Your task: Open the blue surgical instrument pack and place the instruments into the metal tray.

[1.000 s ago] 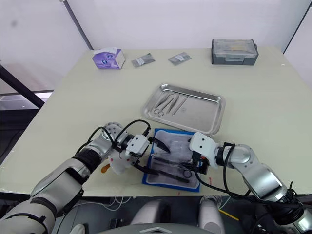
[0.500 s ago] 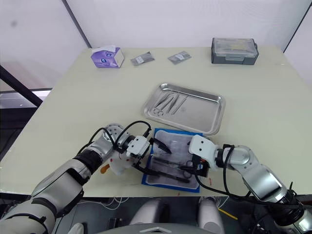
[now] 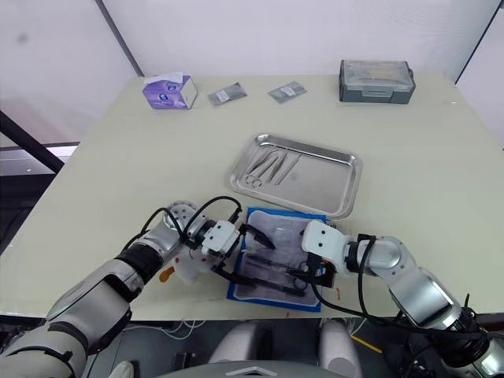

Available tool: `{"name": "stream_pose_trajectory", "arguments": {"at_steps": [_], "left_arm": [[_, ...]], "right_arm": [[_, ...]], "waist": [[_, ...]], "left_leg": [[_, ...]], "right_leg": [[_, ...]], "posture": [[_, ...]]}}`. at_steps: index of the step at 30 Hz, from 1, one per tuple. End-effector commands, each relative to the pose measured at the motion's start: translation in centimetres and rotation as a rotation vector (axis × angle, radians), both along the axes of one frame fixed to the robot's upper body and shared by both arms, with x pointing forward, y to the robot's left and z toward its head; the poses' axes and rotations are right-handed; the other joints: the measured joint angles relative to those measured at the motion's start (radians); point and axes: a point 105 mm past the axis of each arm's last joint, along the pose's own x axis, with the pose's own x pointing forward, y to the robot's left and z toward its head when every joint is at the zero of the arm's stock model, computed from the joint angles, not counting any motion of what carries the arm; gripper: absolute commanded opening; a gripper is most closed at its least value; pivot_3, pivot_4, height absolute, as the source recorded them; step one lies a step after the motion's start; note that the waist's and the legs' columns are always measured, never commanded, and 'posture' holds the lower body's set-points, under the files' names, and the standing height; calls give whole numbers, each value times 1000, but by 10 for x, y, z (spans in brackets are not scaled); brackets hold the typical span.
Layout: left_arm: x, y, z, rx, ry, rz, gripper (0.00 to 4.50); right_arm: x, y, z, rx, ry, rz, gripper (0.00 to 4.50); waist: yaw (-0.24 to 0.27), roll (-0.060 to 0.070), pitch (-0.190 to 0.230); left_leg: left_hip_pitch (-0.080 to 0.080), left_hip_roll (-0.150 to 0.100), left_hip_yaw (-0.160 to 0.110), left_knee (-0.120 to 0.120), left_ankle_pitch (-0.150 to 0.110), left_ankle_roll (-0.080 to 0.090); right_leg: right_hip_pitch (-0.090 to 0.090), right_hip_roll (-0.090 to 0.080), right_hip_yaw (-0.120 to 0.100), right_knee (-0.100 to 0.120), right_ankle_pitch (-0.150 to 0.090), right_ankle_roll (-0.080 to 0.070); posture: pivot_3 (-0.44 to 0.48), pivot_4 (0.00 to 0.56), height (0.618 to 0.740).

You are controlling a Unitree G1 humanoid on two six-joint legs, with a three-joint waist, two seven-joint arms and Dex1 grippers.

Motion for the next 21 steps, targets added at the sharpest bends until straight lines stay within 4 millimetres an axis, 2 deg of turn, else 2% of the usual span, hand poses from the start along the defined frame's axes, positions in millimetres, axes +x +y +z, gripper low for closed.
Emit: {"name": "stream_pose_trajectory", "arguments": {"at_steps": [1,7,15,21], "left_arm": [[-35,18,-46,175,153,-63,4417],[-36,19,-46,174,156,-61,4417],[-34,19,-44,168,146,-61,4417],[-34,17,-43,159,147,-59,4417]], "right_arm": [[-9,10,7,46,1,42,4500],[-11,13,15,104,14,48,4500],[-6,3,4,14,-13,32,4500],[-8,3,1,9,-3,41,4500]], "waist": [[0,0,0],[0,-2,1],[0,-1,1],[0,-2,1]], "left_leg": [[0,0,0,0,0,0],[-1,0,0,0,0,0],[-2,0,0,0,0,0],[-2,0,0,0,0,0]], "right_leg": [[0,0,0,0,0,0],[-2,0,0,0,0,0],[-3,0,0,0,0,0],[-3,0,0,0,0,0]], "posture": [[0,150,734],[0,150,734],[0,150,734],[0,150,734]]}}
